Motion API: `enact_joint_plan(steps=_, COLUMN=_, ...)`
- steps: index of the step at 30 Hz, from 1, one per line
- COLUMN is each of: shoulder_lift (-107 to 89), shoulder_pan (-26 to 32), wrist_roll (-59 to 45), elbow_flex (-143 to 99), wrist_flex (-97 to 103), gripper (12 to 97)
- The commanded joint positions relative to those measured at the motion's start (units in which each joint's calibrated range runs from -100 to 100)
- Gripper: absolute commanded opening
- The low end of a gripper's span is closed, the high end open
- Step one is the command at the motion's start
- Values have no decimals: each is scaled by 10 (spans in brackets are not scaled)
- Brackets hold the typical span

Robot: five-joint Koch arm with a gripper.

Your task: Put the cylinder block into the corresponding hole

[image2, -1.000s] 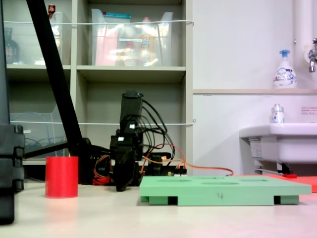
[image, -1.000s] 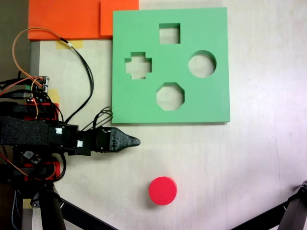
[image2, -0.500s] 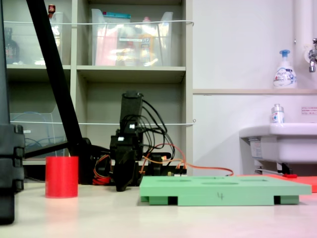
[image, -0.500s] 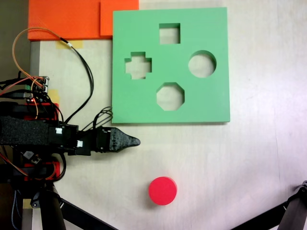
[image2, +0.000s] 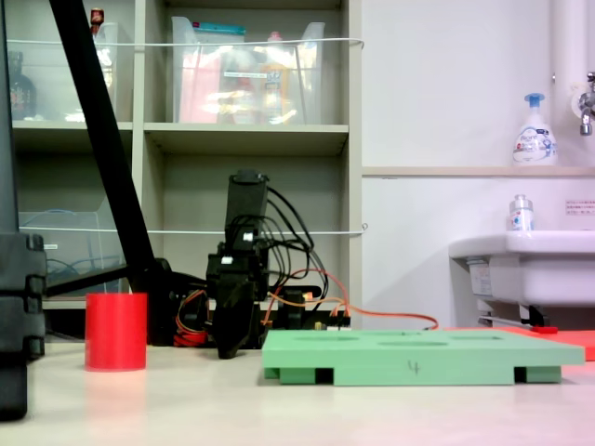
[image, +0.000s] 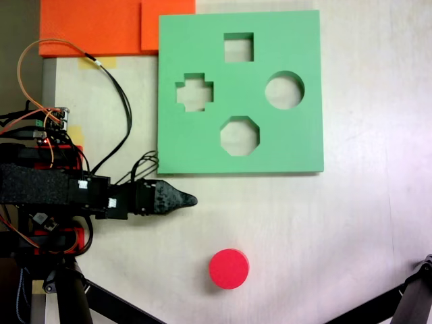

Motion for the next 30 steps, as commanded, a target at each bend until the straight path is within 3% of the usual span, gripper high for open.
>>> enact_joint_plan(steps=1, shoulder_lift=-5, shoulder_pan=-17, wrist_roll=21, elbow_flex=-17, wrist_flex=-13, gripper=522)
enact_joint_plan(steps=9, shoulder_lift=-5, shoulder_pan=-27, wrist_roll=347, elbow_flex=-17, wrist_flex=409, gripper=518)
enact_joint_plan(steps=19, shoulder_lift=-5, shoulder_pan=-57, wrist_roll=484, elbow_flex=-17, wrist_flex=473, gripper=511)
enact_joint_plan(steps=23, shoulder_lift=-5, shoulder_pan=-74, wrist_roll=487, elbow_flex=-17, wrist_flex=463, gripper=506)
enact_joint_plan(steps=30, shoulder_lift=-5, shoulder_pan=-77, wrist_roll=487, elbow_flex=-17, wrist_flex=491, gripper=697)
